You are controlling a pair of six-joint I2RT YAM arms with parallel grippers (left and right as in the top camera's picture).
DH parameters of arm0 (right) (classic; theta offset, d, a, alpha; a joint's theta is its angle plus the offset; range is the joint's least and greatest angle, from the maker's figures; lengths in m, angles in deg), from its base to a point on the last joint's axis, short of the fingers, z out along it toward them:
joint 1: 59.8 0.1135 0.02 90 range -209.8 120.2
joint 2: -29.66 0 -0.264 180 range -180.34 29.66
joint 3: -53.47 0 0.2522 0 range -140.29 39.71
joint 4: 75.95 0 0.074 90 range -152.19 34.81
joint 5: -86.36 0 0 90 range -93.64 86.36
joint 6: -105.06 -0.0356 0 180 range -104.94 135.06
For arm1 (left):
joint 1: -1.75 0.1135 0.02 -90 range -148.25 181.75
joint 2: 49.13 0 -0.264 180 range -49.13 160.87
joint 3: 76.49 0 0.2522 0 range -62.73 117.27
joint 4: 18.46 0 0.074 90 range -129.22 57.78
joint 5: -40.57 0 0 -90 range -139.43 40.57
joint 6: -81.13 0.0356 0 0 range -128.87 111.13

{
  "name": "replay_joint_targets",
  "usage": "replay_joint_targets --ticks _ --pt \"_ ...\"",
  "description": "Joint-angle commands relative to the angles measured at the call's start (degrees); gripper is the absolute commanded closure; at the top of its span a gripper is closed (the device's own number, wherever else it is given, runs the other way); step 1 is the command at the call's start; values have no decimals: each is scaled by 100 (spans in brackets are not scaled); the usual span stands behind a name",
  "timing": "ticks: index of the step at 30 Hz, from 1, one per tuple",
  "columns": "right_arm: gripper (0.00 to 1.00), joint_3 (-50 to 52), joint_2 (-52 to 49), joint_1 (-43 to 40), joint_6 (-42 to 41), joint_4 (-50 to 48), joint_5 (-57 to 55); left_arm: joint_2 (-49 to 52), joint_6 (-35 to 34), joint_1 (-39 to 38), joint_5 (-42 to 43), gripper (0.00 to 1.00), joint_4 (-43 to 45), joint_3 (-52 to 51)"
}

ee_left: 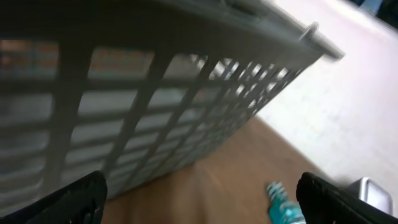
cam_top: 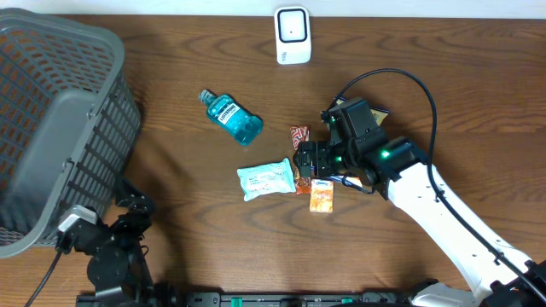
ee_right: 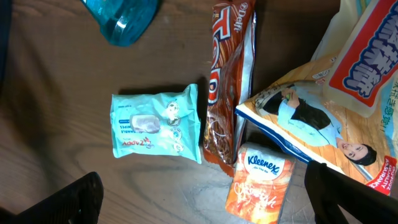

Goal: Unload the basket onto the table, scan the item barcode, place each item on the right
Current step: 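Lower the right gripper toward the small orange Kleenex packet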

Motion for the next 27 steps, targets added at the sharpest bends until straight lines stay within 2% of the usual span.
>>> replay_joint_targets --ticks 1,6,12,20,21,25,27 --pt "1 -105 -7 35 -66 17 -26 -28 11 24 55 2 -332 -7" --pt "1 -101 -7 35 -66 17 -31 -28 11 24 55 2 -763 -7" --pt "1 -101 -9 35 -638 -2 -2 -28 13 24 55 2 -1429 -7" --pt "2 -98 -13 192 -879 385 79 -28 11 24 55 2 -3060 -7" --pt "4 -98 -39 337 -1036 625 -81 -28 13 24 55 2 -3322 -7" --pt "6 -96 -203 813 -1370 831 -498 -28 11 24 55 2 -3320 -7" --pt "8 -96 -479 1239 -1801 828 -813 -28 13 24 55 2 -3320 -7"
